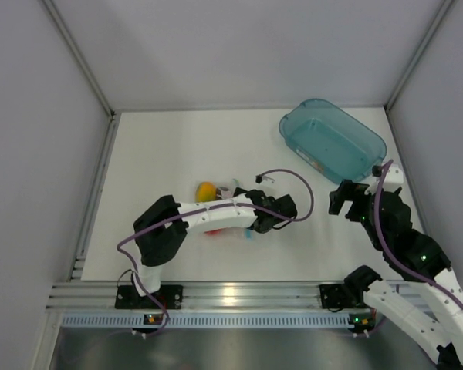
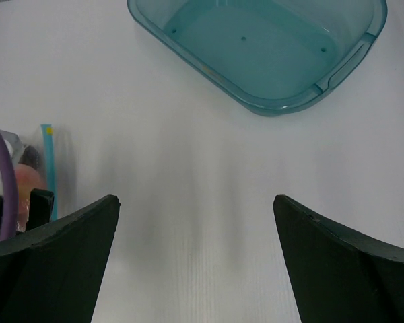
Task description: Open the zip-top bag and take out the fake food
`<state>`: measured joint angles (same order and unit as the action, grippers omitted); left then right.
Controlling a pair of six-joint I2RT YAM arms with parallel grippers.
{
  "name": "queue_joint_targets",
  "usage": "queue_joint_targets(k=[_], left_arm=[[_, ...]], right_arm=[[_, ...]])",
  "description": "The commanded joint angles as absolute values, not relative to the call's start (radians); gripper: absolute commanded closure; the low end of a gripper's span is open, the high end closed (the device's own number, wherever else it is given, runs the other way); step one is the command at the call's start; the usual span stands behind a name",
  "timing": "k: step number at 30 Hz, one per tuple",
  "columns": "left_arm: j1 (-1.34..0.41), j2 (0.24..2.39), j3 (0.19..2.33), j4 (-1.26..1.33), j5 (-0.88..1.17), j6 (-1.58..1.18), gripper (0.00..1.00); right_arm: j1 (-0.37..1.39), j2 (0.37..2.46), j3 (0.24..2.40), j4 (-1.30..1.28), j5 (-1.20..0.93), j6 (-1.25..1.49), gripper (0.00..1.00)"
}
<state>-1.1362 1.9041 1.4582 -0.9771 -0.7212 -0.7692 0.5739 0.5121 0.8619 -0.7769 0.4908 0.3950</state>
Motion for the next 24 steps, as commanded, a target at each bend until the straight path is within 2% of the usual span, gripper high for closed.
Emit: queue_joint_targets(k=[1,7,11,13,16,17,21,22,23,24], left_arm=[[-1.158,1.933,1.477,-1.055,-0.77,-0.84,0.14],[-1.163,1.963,1.401,-1.052,-0.799,-0.917,0.18],[-1.163,1.997,1.371,-1.045,-0.802,-0.959,0.25],[-1.163,2.008,1.367,-1.043,-0.802,-0.982,0.33],[-1.163,2.028,1.367,-1.04,-0.799,-0.996,0.52],[-1.163,2.032,1.365,-1.04,-0.801,-1.0,0.62],[-1.163,2.039,1.358,-1.034,-0.821,-1.014,0.77],[-1.161,2.039,1.356,-1.031,-0.822,-1.012,0.82],[-1.161,2.036,1.353,-1.031,-0.822,-1.011,0.93],[-1.161,2.025,1.351,-1.029,-0.822,-1.012,0.96]], right_arm=[[0.581,0.499,0.861,-0.773,0.48,0.391,0.0],[0.581,0.499,0.854,-0.765,0.463,0.387,0.01],[0.581,0.497,0.859,-0.764,0.445,0.379,0.01],[0.581,0.492,0.862,-0.767,0.44,0.38,0.01],[0.581,0.477,0.862,-0.769,0.434,0.38,0.01],[0.583,0.473,0.862,-0.765,0.434,0.379,0.01],[0.581,0.462,0.864,-0.765,0.43,0.377,0.01],[0.581,0.46,0.864,-0.765,0.43,0.377,0.01],[0.581,0.46,0.864,-0.765,0.428,0.377,0.01],[0.581,0.46,0.864,-0.765,0.428,0.377,0.01]])
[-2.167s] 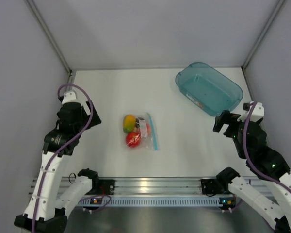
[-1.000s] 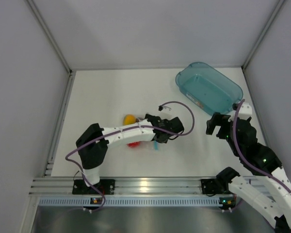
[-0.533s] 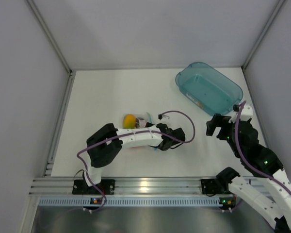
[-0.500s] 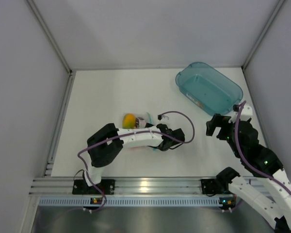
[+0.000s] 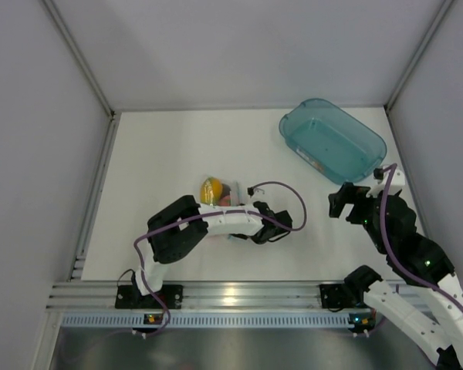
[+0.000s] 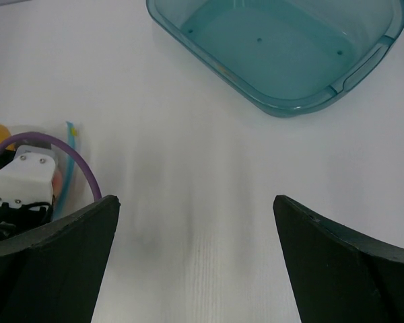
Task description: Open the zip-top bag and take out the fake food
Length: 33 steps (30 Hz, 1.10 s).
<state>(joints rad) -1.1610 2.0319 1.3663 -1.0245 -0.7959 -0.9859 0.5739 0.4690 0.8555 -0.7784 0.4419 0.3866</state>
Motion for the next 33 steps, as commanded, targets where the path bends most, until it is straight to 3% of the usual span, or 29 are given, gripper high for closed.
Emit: queue_joint_targets(k=[1,11,16,20,24,28,33], left_arm=[[-1.163,2.016,1.348,-1.029,-0.821,-1.014,1.0],[-1.161,1.646,1.246,-0.789,-0.637,-0.786,1.0],[-1.161,1.531,1.229,-0.712,-0.531,-0.651,1.0],[-1.16,1.445,1.207,-0.643,-0.419,-0.56,1.0],[-1.154,1.346,1.145,-0.533,-0.29,-0.532,1.0],[-1.154,1.299,1.077,-0.388,-0.152,-0.519,1.0],[-1.154,1.298,1.034,-0.318,-0.161,-0.543,1.0]], right_arm=[[0.581,0.463,0.864,-0.765,0.428,0.377,0.01],[0.581,0.476,0.83,-0.703,0.313,0.356,0.01],[0.581,0.448,0.79,-0.611,0.131,0.302,0.01],[0.583,0.459,0.749,-0.542,-0.141,0.261,0.01],[0.581,0.54,0.726,-0.485,-0.12,0.487,0.01],[0.586,0.652,0.657,-0.332,-0.233,0.63,0.09],[0.604,0.69,0.635,-0.319,-0.077,0.758,0.11]])
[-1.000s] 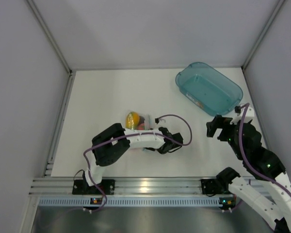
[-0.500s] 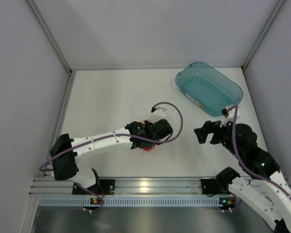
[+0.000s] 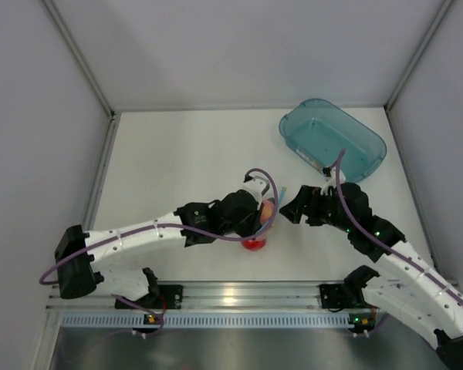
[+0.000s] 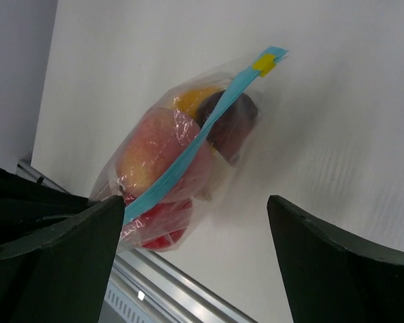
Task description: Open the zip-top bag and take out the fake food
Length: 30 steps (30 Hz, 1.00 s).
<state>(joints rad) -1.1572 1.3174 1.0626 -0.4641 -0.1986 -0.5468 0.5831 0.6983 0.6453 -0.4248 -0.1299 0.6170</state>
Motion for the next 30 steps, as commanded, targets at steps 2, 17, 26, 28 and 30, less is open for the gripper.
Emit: queue_joint_targets(k=[2,17,26,28,30], left_arm=[[-1.154,1.293,0.994,-0.27,-0.152,-0.545,1.0],[-1.154,1.304,0.833,0.08,-0.006,-0.532,1.0],[-1.154,1.295,0.805,0.028,-0.139,-0.476,0.97],[-1.154,1.31,0.846,-0.067,-0.162,-0.451,0.74],[-1.154,1.318,0.871,-0.11,-0.204,-0.433,0.29]], right_arm=[[0.607,0.701,0.585,-0.235,-0.064,0.836,0.13],[0.67,0.942,0.538,-0.064,0.14,0.989,0.63],[0.735,0.966,0.575,-0.144,0.32,0.977,1.0],[0.753,0.977,0.626,-0.192,0.406,0.957,1.0],[0.787,0.988,0.675,-0.242,0.483,0.95,1.0]])
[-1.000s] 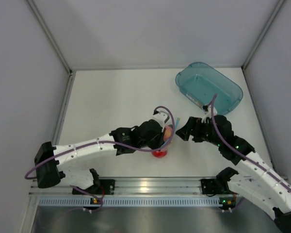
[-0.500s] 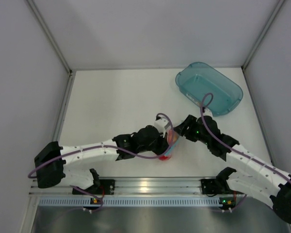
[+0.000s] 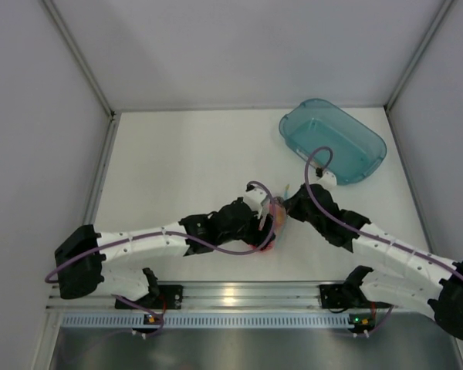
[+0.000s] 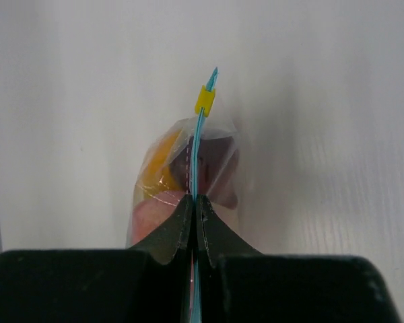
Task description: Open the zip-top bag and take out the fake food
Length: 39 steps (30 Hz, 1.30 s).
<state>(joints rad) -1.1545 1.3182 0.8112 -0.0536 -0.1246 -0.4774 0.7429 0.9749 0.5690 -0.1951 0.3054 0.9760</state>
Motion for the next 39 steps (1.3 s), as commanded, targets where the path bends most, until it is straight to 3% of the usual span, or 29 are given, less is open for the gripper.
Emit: queue_joint_targets(k=[1,3,9,18,24,25,27,32,33,35,39], left_arm=[[-1.154,1.313,0.88,-0.126,-0.21,-0.425,0.2],[-1.155,1.298,0.897,-0.126,-0.216,-0.41,0.15],[-1.245,1.272,0.978,-0.13,-0.363,-0.276,0.15],[-1.27,1.347,1.017,-0.031,-0.397,-0.325,0.21],[-1.287,1.411,1.0,-0.009,-0.56,-0.391,0.34],[-1.289,1.433,1.0,-0.011,-0.589,-0.387,0.42],[-1.296,1.442,1.008,-0.009,-0.618,-0.382,0.44],[-1.307,1.496,1.017,-0.011,-0.732,-0.38,0.65],[-1.307,1.503,1.017,-0.011,-0.732,-0.38,0.86],[-1.307,1.509,1.022,-0.011,-0.742,-0.38,1.0],[-1.304,1.481,1.003,-0.011,-0.726,-0.364,1.0]], right_arm=[[0.799,1.003,0.692,-0.256,0.504,0.942,1.0],[0.837,1.019,0.745,-0.311,0.581,0.94,1.0],[0.929,1.054,0.839,-0.37,0.693,0.96,1.0],[0.992,1.037,0.856,-0.356,0.768,1.017,1.0],[1.008,0.98,0.828,-0.311,0.767,1.045,1.0],[1.012,0.967,0.825,-0.307,0.769,1.057,1.0],[1.015,0.963,0.821,-0.301,0.769,1.06,1.0],[1.02,0.943,0.81,-0.296,0.759,1.068,1.0],[1.022,0.937,0.807,-0.292,0.759,1.071,1.0],[1.02,0.933,0.799,-0.288,0.756,1.069,1.0],[1.02,0.905,0.776,-0.291,0.753,1.039,0.98]])
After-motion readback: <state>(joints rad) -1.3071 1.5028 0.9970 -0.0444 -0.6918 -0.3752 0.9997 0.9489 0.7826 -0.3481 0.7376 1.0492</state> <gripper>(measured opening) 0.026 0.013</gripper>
